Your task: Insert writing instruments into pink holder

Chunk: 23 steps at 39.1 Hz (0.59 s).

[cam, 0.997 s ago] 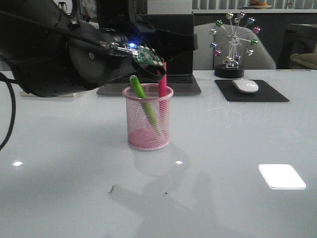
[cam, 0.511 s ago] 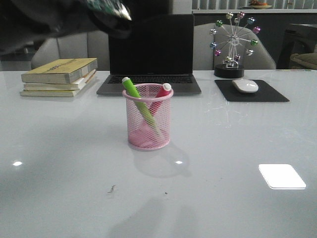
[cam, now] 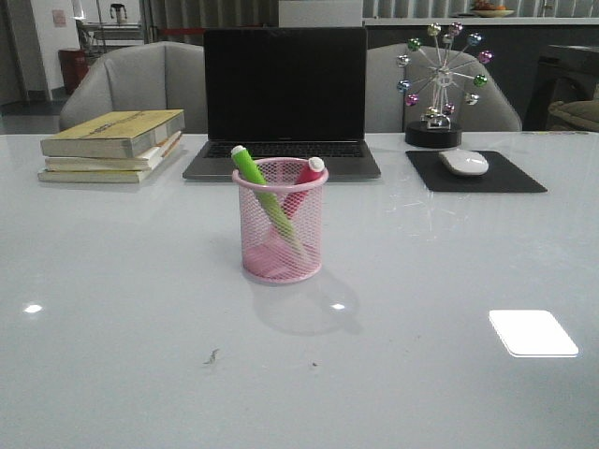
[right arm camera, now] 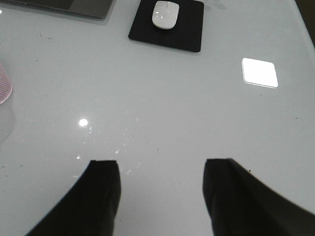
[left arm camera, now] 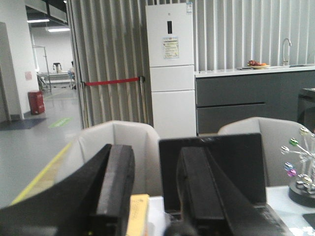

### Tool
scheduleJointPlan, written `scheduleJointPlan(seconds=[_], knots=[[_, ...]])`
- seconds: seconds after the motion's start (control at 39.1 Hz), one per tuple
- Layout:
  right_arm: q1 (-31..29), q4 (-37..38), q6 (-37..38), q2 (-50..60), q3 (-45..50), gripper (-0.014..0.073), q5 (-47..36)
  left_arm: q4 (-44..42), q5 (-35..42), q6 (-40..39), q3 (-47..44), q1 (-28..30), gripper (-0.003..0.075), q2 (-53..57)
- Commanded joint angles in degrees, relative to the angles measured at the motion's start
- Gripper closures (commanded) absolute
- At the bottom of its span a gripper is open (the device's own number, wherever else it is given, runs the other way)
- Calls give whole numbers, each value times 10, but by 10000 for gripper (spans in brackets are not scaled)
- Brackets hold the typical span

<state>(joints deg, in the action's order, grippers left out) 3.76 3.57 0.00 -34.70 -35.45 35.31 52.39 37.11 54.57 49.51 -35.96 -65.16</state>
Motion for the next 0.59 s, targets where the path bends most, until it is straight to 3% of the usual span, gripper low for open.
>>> scheduleJointPlan(seconds=[0.0,0.26,0.56], knots=[[-2,6,0,1,-14,106,-44,-10,-43,34,14,36,408,65],[-2,6,0,1,-14,106,-44,-10,-235,34,13,172,408,154],[-2,6,0,1,-14,106,-44,-15,-386,34,-40,330,409,257]])
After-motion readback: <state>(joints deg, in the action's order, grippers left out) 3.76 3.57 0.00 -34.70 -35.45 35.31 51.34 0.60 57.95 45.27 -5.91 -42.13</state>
